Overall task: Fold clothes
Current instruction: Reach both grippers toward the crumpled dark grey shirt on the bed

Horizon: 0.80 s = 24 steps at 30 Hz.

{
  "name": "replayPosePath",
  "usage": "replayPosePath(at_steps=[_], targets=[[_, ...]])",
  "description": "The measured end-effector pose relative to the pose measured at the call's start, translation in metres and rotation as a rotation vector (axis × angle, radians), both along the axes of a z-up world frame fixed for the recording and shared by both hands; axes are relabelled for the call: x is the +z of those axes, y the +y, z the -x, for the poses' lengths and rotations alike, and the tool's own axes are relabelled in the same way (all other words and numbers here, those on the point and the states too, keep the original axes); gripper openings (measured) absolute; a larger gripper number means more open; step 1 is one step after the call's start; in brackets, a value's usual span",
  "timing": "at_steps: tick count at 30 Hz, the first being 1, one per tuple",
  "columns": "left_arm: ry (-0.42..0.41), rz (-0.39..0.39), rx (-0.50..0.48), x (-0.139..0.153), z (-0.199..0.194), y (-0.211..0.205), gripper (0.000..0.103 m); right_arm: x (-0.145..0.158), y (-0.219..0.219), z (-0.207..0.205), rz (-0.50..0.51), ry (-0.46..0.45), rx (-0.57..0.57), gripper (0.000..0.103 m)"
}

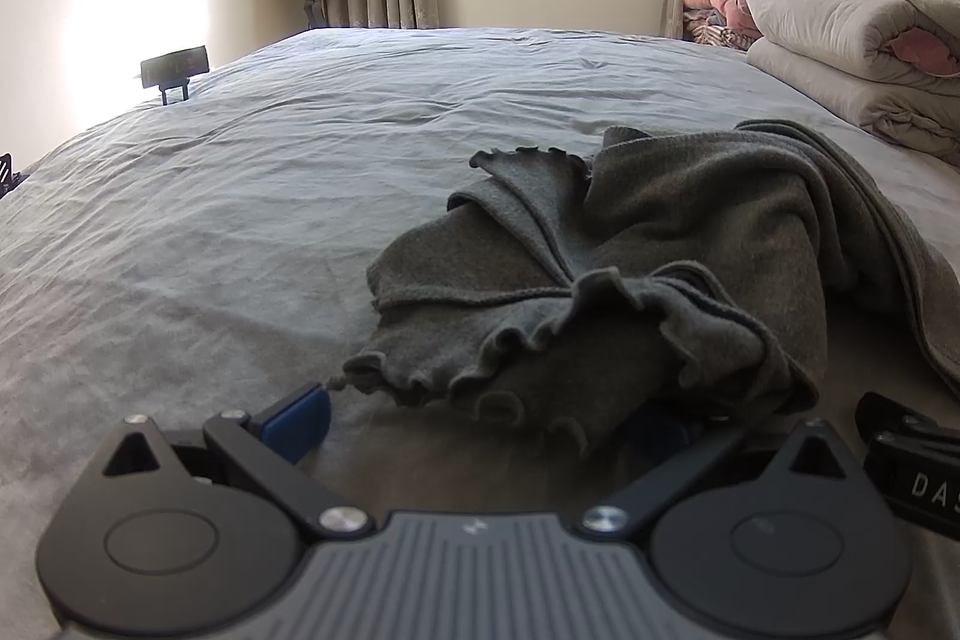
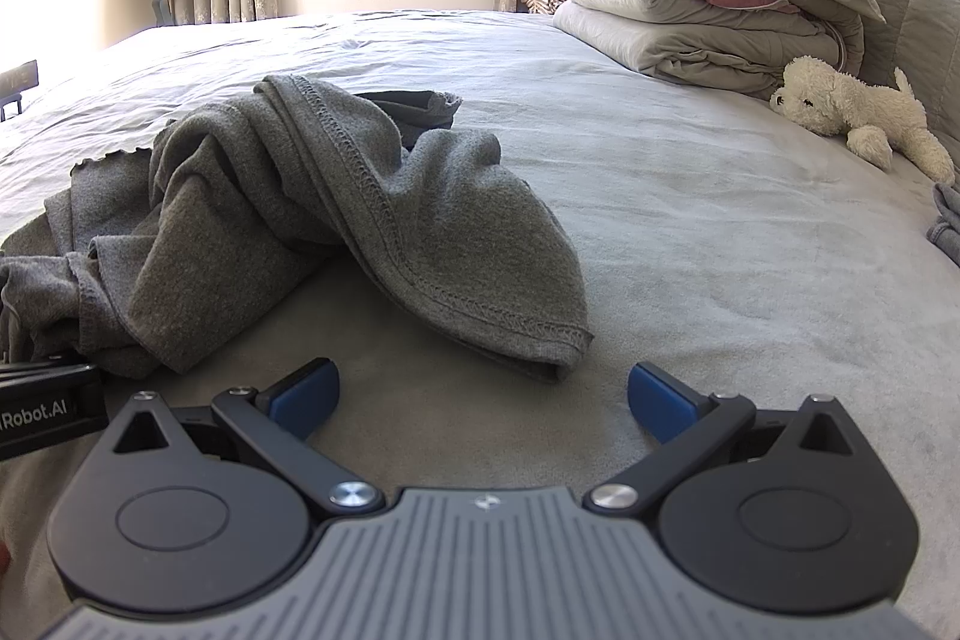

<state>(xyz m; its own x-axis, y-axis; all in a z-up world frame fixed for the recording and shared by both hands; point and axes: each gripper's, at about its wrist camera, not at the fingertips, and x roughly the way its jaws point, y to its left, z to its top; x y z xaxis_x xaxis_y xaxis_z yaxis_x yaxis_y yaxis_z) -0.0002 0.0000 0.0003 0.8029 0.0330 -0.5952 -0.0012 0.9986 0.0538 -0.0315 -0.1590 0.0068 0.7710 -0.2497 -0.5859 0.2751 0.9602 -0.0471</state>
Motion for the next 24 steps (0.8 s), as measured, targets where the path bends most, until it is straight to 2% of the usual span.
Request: replayPosePath(at_steps=[7, 10, 14, 17, 19, 24], targets=[[0.039, -0.002, -0.021, 0.005, 0.0, 0.0, 0.103, 0.001, -0.002, 0.002, -0.002, 0.03, 0.038, 0.103], [0.081, -0.052, -0.033, 0.018, 0.008, -0.006, 0.103, 0.005, -0.007, 0.001, -0.015, 0.064, 0.084, 0.103], [0.048, -0.12, -0.075, 0.04, 0.021, -0.009, 0.103, 0.009, -0.01, -0.003, -0.015, 0.11, 0.147, 0.103], [0.094, -0.107, -0.092, 0.051, 0.016, -0.004, 0.103, 0.012, -0.007, -0.003, 0.07, 0.103, 0.193, 0.103], [0.093, -0.119, -0.086, 0.056, 0.012, -0.003, 0.103, 0.018, -0.005, -0.002, 0.119, 0.087, 0.204, 0.103], [0.105, -0.135, -0.099, 0.064, -0.008, 0.0, 0.103, 0.042, -0.011, -0.007, 0.121, 0.032, 0.215, 0.103]])
